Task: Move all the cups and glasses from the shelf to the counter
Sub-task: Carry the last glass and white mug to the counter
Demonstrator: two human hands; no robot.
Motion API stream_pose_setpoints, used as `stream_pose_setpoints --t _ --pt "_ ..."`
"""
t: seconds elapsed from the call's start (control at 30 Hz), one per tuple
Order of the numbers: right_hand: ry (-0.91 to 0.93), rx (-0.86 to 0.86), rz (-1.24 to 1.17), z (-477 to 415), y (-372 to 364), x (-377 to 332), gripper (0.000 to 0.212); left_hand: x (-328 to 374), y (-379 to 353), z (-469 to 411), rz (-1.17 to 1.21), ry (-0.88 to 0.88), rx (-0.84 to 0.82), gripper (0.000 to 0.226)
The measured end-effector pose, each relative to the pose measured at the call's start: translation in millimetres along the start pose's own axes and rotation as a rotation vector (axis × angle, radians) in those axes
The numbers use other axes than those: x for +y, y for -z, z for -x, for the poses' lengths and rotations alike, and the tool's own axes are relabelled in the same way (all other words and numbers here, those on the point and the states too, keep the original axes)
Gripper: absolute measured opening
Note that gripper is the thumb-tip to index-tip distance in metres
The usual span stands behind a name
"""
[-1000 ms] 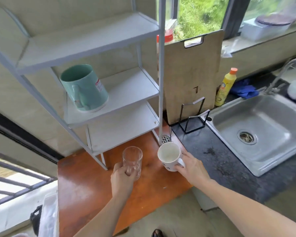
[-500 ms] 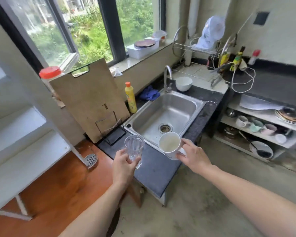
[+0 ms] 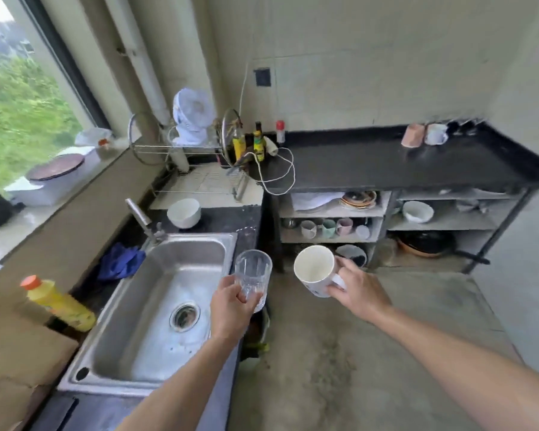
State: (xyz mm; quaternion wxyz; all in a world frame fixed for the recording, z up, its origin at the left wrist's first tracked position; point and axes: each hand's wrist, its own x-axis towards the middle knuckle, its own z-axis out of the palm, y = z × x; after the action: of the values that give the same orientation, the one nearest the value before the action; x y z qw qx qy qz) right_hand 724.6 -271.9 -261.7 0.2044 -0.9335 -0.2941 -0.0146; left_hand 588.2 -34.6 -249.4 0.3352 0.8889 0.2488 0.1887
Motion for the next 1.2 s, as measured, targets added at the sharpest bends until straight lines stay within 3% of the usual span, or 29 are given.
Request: stream_pose_setpoints --t 0.43,0.6,0.77,1.2 --pt "-0.395 0.147 0.013 -23.3 77.4 211.9 0.047 169.2 -197.8 -135.1 0.065 -0.250 -0.287 0.050" --pt "-0.454 0.187 0.007 -61.6 118.1 302.3 0.052 248.7 -280.0 -176.7 0.116 -0.267 -0.329 0.052" --pt "-0.490 0.212 0.005 -106.7 155.9 384.4 0.044 319.5 -334.3 -213.2 0.147 -0.268 -0.324 0.055" --pt "-0.522 0.181 -0.036 -268.3 175.5 540.3 0.049 400.1 -475.0 -381.2 0.143 -0.263 -0.361 0.048"
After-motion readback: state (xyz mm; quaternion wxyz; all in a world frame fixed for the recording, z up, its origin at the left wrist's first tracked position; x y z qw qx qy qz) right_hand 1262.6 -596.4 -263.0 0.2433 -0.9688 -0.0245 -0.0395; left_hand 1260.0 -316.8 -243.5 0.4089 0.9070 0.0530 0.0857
